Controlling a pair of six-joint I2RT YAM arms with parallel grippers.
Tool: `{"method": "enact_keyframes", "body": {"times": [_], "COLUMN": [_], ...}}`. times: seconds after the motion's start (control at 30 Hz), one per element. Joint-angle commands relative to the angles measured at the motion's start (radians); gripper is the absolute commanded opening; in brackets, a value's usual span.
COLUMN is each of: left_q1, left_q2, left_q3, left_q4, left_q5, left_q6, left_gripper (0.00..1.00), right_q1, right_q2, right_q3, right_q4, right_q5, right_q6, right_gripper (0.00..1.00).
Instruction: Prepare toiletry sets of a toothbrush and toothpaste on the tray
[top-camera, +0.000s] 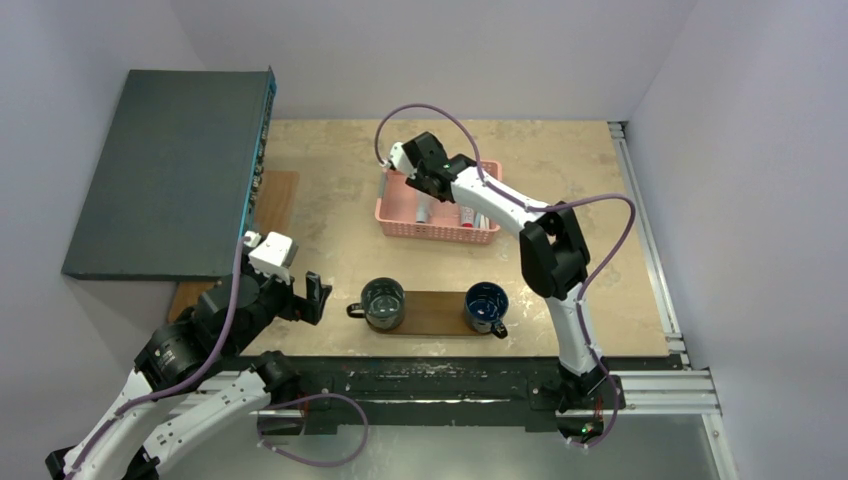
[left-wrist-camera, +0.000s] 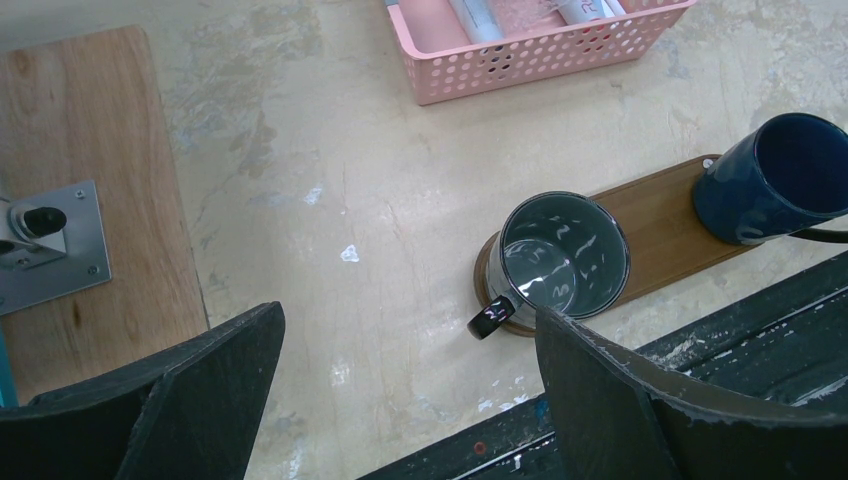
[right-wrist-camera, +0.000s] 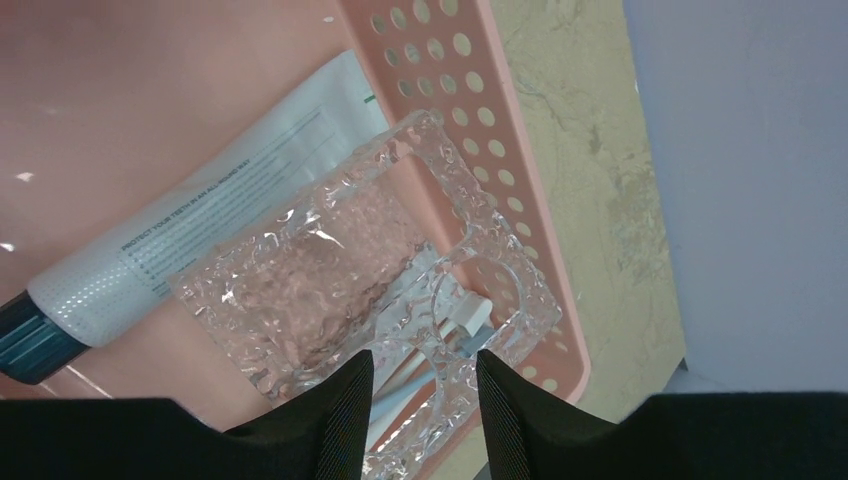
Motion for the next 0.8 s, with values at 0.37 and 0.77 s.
{"method": "enact_keyframes", "body": {"times": [0.37, 0.77], "left_q1": [0.003, 0.004], "left_q2": [0.003, -0.002], "left_q3": [-0.004, -0.002], "left_q4": [0.031, 0.030], "left_q5": [-0.002, -0.001], "left_q6": [-0.009, -0.010], "left_gripper": [0.96, 0.96], "right_q1": [-0.021, -0.020], "right_q2": [-0.017, -0.084], "right_q3": [0.056, -0.002], "right_q4": [-0.197, -0.240], "right_q5": [-0.214, -0.228], "right_q6": [-0.001, 0.073], "right_gripper": [0.44, 0.37]}}
